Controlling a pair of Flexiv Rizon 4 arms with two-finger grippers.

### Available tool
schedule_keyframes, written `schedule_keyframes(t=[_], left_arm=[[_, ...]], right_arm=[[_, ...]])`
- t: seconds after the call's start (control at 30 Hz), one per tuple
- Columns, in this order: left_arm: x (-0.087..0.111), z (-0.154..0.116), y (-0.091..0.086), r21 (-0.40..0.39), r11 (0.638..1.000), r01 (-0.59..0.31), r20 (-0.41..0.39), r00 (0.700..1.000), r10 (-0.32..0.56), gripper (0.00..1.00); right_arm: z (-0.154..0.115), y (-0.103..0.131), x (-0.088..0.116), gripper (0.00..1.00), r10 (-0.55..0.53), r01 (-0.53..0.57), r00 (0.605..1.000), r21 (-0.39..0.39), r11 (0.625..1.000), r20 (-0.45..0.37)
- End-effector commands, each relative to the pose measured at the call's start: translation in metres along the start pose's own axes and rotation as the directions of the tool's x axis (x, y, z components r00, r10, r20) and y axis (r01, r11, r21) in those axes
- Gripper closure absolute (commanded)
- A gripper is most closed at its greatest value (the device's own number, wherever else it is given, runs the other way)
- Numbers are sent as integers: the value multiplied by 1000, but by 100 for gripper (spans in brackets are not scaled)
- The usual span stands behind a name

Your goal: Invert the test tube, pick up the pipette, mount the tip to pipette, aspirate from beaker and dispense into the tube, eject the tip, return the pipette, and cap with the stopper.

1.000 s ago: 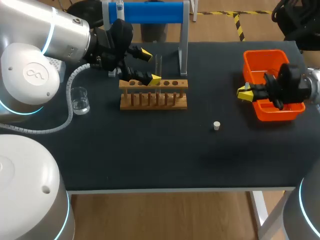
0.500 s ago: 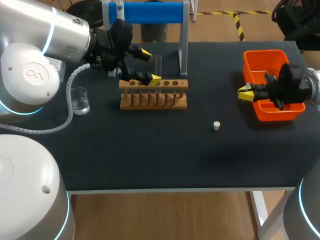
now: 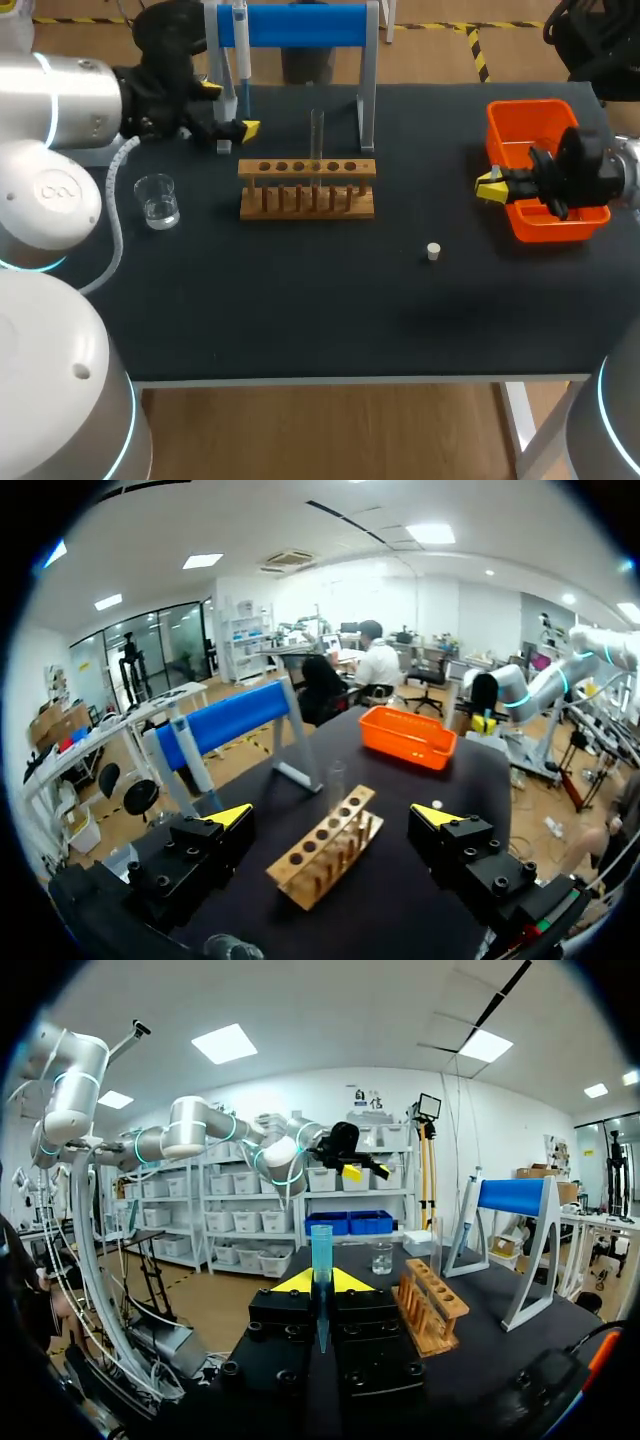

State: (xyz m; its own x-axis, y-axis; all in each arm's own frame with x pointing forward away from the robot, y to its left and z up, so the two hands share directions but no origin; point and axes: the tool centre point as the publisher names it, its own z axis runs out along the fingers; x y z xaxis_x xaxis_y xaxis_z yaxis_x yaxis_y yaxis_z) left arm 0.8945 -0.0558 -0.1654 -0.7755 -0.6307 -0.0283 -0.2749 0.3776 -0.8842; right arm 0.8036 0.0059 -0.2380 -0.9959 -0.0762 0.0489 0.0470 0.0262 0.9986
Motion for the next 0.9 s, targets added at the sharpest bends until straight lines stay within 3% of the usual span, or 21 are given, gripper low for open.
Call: schedule_keyframes(t=[0.03, 0.5, 0.9], left_arm=[[-20, 10, 8, 22, 1000, 18, 28, 999, -19, 0], [-90, 27, 10, 64, 988, 138, 247, 957, -150, 0], [-124, 61, 1, 87, 980, 181, 350, 915, -201, 0]], right_arm=[[-1, 1, 1, 100, -1, 1, 1000, 2, 1000, 2], [-1, 1, 1, 100, -1, 1, 1000, 2, 1000, 2], [-1, 1, 1, 100, -1, 1, 1000, 2, 1000, 2]])
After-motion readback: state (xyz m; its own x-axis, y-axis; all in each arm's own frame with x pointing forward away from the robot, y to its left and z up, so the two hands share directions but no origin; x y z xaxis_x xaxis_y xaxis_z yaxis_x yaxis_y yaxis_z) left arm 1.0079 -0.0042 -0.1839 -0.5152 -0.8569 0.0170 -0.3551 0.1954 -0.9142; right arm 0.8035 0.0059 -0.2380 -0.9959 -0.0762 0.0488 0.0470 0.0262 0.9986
